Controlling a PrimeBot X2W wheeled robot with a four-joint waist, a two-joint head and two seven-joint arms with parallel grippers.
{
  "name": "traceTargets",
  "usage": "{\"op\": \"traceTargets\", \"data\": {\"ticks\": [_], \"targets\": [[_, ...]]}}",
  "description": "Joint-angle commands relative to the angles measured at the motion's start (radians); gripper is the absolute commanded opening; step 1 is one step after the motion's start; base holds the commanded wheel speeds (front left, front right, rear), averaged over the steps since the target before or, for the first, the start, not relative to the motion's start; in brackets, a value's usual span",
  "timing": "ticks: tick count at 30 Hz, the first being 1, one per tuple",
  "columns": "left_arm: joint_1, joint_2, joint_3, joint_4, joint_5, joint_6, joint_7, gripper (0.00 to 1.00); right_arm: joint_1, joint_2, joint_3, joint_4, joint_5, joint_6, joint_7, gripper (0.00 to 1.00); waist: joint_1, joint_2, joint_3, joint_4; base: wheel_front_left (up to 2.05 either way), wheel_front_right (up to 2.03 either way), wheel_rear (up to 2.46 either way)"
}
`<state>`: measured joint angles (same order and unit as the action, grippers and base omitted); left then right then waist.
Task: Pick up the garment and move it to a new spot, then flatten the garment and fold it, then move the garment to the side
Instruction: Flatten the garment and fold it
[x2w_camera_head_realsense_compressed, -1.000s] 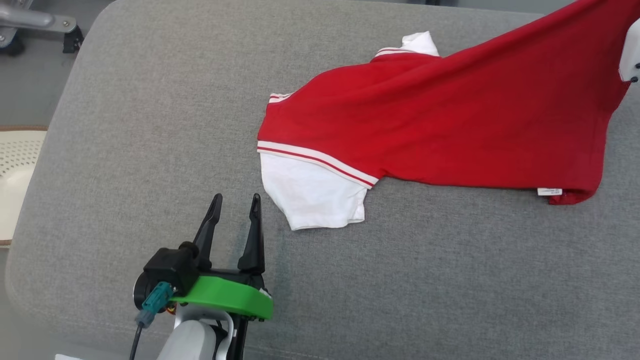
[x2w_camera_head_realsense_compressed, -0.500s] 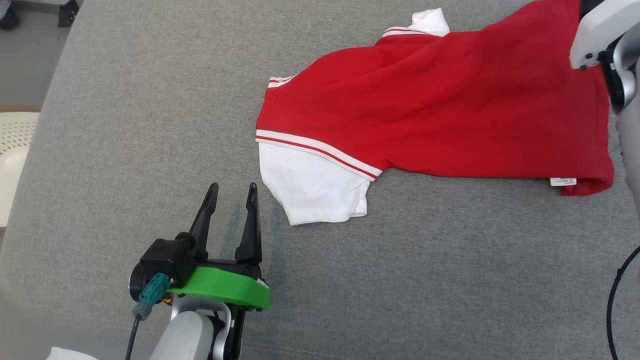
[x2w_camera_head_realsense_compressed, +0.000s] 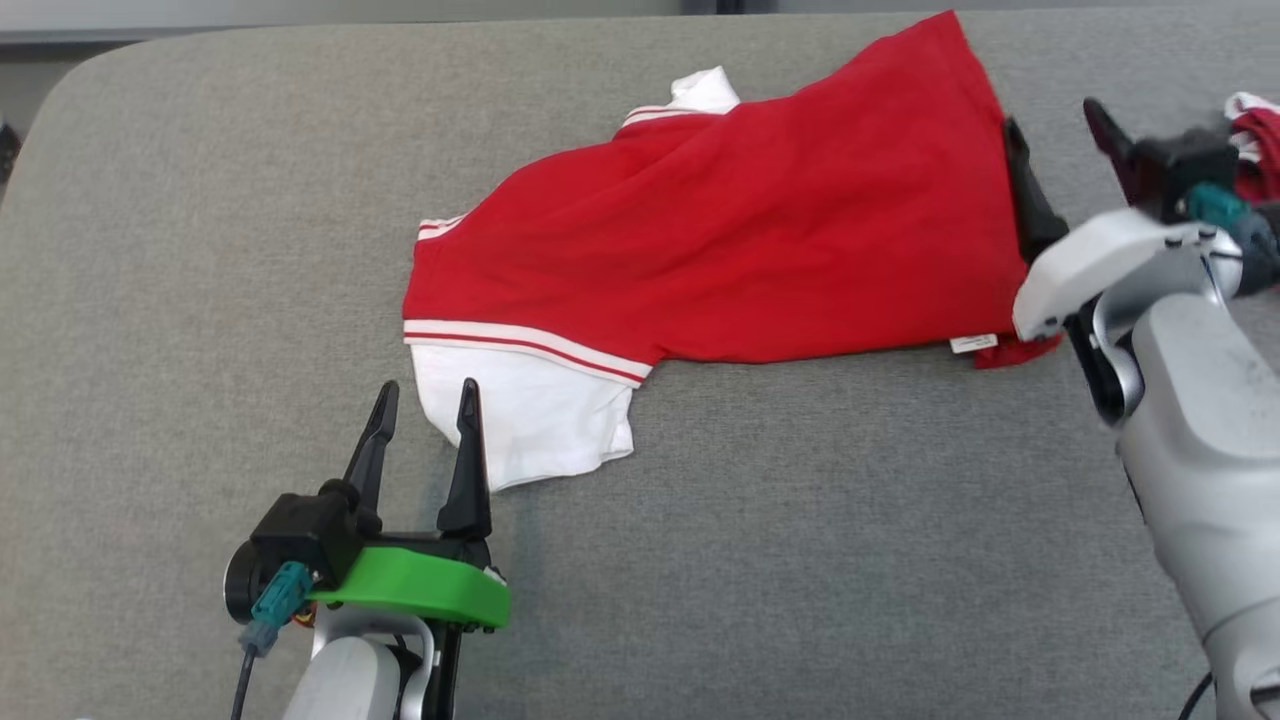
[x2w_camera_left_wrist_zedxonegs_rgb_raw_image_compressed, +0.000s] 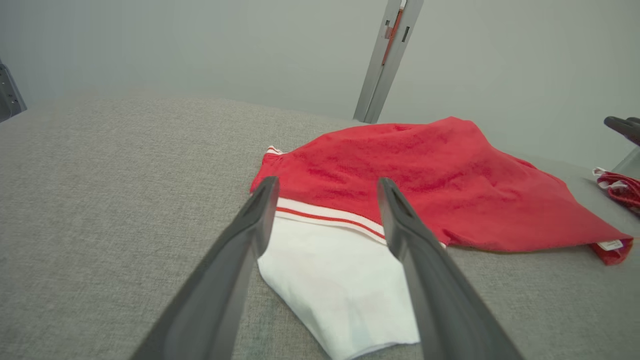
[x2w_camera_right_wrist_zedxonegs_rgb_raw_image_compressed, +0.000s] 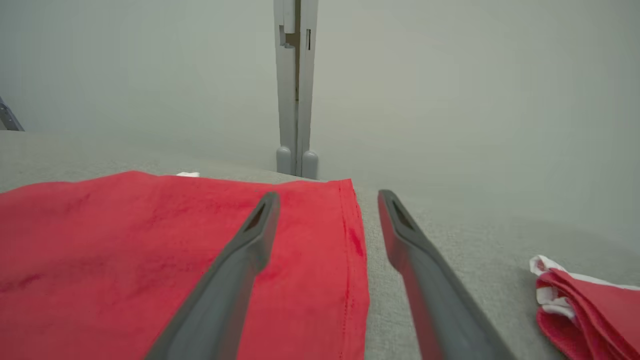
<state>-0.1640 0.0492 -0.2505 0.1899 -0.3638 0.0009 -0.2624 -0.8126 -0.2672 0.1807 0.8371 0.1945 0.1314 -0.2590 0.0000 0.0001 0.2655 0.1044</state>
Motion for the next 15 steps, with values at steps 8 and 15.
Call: {"op": "traceTargets", "data": {"ticks": [8, 15], "targets": [[0.022, 0.003, 0.009, -0.005, 0.017, -0.008, -0.003, 1.0, 0.313, 0.048, -0.062, -0.202, 0.023, -0.002, -0.006, 1.0, 0.0, -0.0001, -0.054, -0.07, 0.0, 0.0, 0.0], [0.024, 0.003, 0.013, -0.004, 0.012, -0.006, -0.003, 1.0, 0.452, 0.093, -0.065, -0.228, -0.032, -0.002, 0.018, 1.0, 0.0, -0.0001, -0.048, -0.057, 0.0, 0.0, 0.0]]}}
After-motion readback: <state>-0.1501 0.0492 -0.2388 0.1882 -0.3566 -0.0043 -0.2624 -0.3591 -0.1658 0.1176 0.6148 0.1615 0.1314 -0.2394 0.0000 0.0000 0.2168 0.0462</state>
